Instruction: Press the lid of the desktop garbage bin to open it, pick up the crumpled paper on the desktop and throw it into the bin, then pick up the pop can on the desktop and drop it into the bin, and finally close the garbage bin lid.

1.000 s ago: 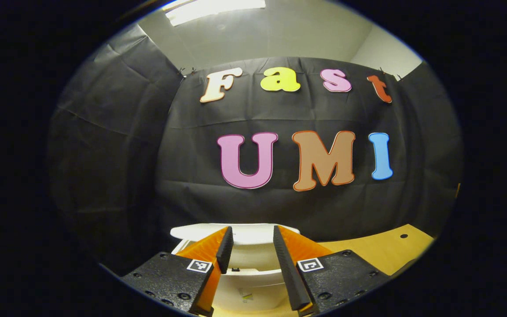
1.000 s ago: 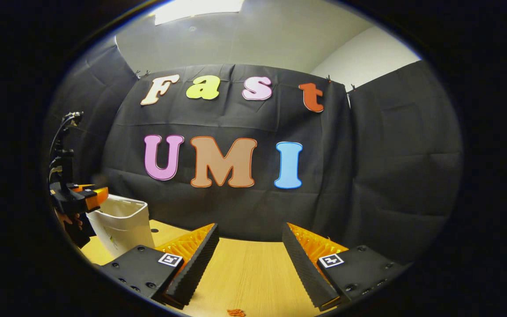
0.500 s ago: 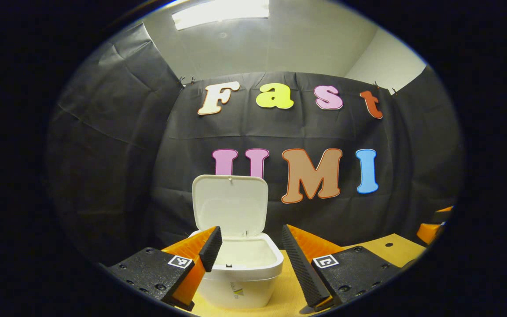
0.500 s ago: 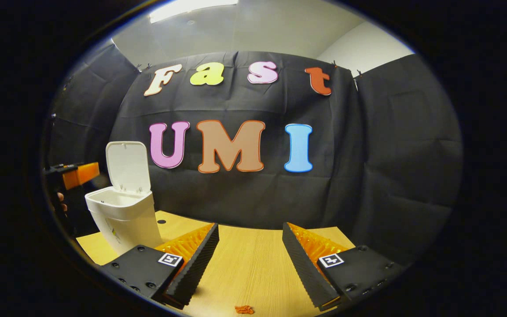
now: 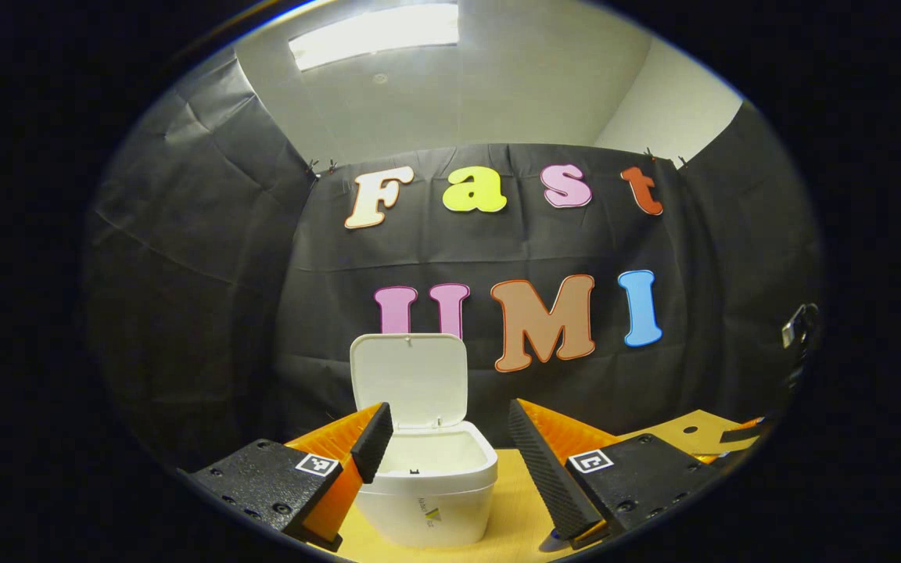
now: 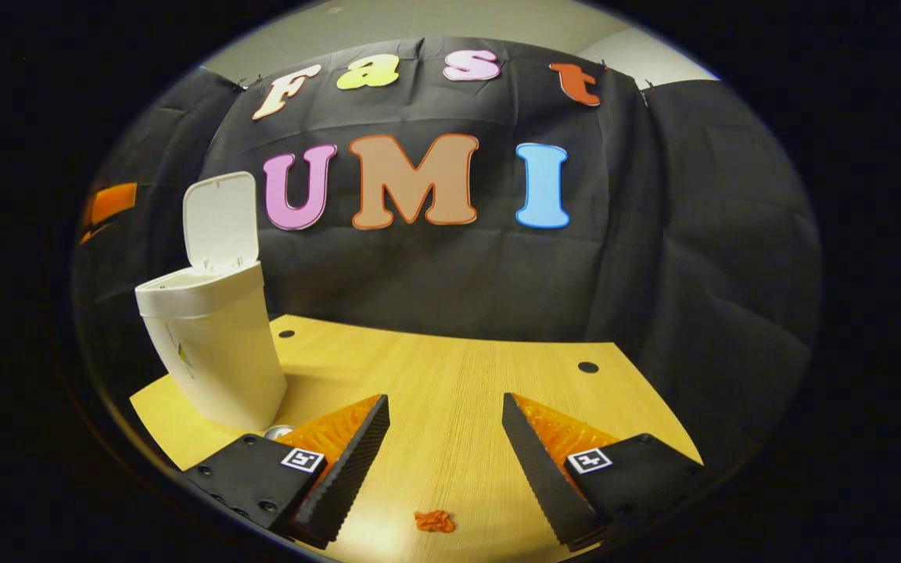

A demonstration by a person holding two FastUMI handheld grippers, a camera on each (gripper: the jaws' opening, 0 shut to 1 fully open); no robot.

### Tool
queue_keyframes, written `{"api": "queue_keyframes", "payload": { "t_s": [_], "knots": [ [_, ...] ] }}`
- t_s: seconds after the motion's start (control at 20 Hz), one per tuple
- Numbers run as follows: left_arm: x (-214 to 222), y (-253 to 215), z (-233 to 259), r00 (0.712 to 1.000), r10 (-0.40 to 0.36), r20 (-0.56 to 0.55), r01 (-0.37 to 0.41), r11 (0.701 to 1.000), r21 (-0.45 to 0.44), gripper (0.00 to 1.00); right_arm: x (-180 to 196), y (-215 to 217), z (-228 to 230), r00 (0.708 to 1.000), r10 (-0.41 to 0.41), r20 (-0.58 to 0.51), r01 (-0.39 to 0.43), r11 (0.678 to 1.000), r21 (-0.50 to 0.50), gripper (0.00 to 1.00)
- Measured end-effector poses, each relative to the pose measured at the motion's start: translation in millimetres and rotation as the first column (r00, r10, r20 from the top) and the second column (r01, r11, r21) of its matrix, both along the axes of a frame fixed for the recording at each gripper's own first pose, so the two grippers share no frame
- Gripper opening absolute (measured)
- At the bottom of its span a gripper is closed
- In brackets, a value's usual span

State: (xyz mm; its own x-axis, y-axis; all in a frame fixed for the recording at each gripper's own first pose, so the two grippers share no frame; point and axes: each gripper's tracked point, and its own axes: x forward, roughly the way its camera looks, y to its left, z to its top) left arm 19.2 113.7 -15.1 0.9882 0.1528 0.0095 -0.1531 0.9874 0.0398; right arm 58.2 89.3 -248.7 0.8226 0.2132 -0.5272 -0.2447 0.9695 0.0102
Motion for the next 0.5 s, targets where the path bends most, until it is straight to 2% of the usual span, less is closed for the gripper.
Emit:
{"api": "queue_keyframes", "payload": {
  "t_s": [0.2, 0.4, 0.5],
  "knots": [
    [-5, 1, 5, 1.0, 0.004, 0.002, -0.004, 1.0, 0.006, 0.91, -6, 4, -44, 0.995, 0.025, -0.096, -0.029, 0.999, -0.038, 0.97],
    [-11, 7, 6, 1.0, 0.021, -0.003, -0.021, 1.0, 0.011, 0.93, -23, -1, -89, 0.979, 0.034, -0.199, -0.051, 0.995, -0.085, 0.97],
    [-14, 11, 6, 1.0, 0.03, -0.009, -0.03, 0.999, 0.017, 0.9, -33, -2, -110, 0.968, 0.037, -0.248, -0.065, 0.992, -0.106, 1.0]
  ]
}}
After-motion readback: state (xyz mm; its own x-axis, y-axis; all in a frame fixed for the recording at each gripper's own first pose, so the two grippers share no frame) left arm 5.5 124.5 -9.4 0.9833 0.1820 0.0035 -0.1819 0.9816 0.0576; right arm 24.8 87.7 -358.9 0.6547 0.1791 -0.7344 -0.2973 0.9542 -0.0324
